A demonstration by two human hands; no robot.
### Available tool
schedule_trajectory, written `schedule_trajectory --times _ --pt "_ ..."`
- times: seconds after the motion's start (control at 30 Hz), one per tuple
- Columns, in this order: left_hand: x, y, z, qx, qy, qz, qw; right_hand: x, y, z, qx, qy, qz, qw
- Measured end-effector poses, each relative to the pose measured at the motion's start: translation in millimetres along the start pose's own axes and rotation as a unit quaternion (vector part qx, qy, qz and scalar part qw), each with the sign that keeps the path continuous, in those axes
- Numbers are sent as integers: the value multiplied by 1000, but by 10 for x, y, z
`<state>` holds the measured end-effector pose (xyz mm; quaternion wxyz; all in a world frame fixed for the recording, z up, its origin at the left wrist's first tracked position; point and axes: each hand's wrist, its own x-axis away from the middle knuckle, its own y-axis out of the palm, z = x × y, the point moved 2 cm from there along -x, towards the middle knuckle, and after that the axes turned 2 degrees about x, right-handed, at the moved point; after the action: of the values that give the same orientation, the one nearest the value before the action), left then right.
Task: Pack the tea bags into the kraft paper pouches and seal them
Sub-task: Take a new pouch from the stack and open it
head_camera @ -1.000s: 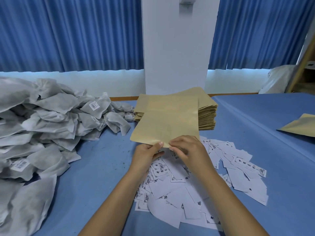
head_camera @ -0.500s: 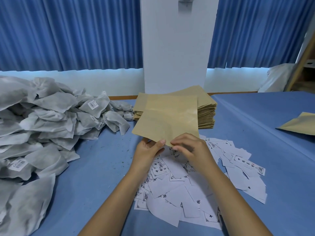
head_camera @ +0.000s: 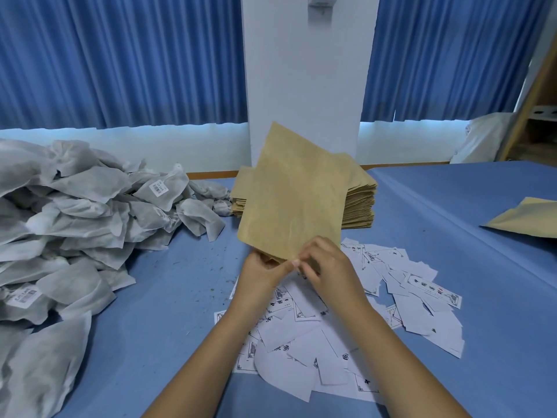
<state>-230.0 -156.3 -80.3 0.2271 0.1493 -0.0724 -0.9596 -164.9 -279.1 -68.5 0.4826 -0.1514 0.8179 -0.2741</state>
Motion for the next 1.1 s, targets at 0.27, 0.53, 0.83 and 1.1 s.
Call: schedule_trajectory --times 0.27,0.53,0.83,1.1 --pt "43 95 -122 -46 -32 36 998 28 58 -152 39 6 40 998" --pt "55 129 -136 -78 -116 104 985 12 11 -193 74 118 136 981" --pt "78 107 -68 -114 -138 95 979 -4 60 -197 157 116 -49 980" --pt "-32 -209 121 -143 -112 170 968 -303 -443 -375 53 129 94 986"
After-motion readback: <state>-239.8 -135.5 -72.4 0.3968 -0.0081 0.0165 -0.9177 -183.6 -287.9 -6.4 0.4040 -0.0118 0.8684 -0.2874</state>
